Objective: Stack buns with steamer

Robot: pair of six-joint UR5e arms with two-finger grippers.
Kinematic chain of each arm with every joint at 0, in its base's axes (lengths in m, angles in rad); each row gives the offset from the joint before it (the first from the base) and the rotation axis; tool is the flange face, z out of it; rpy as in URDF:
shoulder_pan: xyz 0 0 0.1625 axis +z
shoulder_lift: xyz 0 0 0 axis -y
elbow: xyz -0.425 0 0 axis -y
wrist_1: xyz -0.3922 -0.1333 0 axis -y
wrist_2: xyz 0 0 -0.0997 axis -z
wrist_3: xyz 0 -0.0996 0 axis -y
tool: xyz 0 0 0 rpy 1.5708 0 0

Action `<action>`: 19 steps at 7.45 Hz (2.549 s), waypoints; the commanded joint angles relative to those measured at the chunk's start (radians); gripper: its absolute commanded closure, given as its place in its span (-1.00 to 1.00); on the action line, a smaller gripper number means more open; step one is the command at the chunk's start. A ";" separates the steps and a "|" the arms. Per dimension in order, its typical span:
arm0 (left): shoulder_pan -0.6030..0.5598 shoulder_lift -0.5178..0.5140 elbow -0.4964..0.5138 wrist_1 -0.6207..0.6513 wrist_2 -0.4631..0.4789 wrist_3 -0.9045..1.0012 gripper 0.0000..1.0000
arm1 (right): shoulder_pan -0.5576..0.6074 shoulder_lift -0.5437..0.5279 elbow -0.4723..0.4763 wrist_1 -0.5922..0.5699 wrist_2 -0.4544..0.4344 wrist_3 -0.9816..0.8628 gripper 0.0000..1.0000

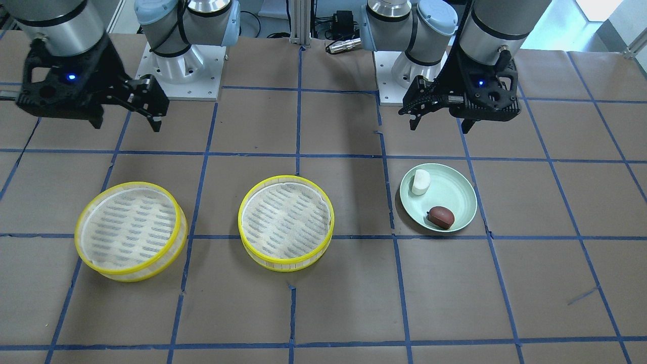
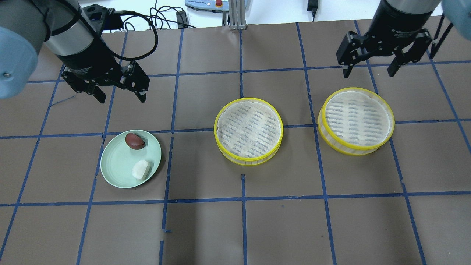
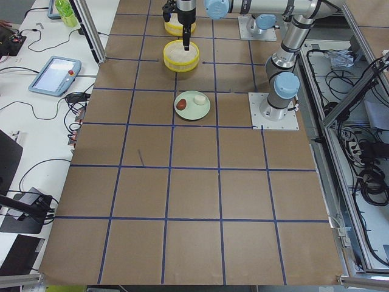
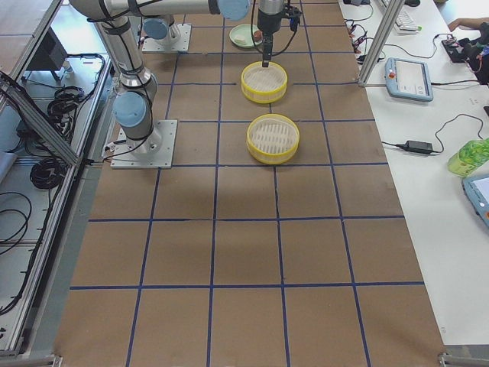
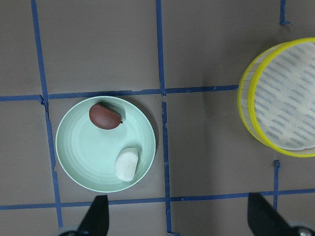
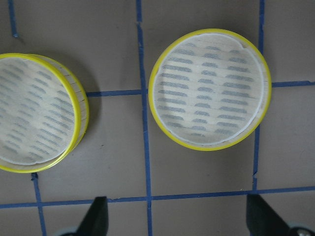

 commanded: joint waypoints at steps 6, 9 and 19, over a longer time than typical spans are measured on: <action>0.112 -0.093 -0.389 0.355 0.098 0.031 -0.99 | -0.270 0.317 0.271 -0.558 -0.013 -0.340 -0.95; 0.122 -0.263 -0.477 0.620 0.097 0.027 -0.90 | -0.302 0.344 0.342 -0.638 -0.010 -0.355 -0.37; -0.033 -0.128 -0.297 0.505 -0.092 -0.194 1.00 | -0.315 0.281 0.284 -0.539 -0.013 -0.389 0.89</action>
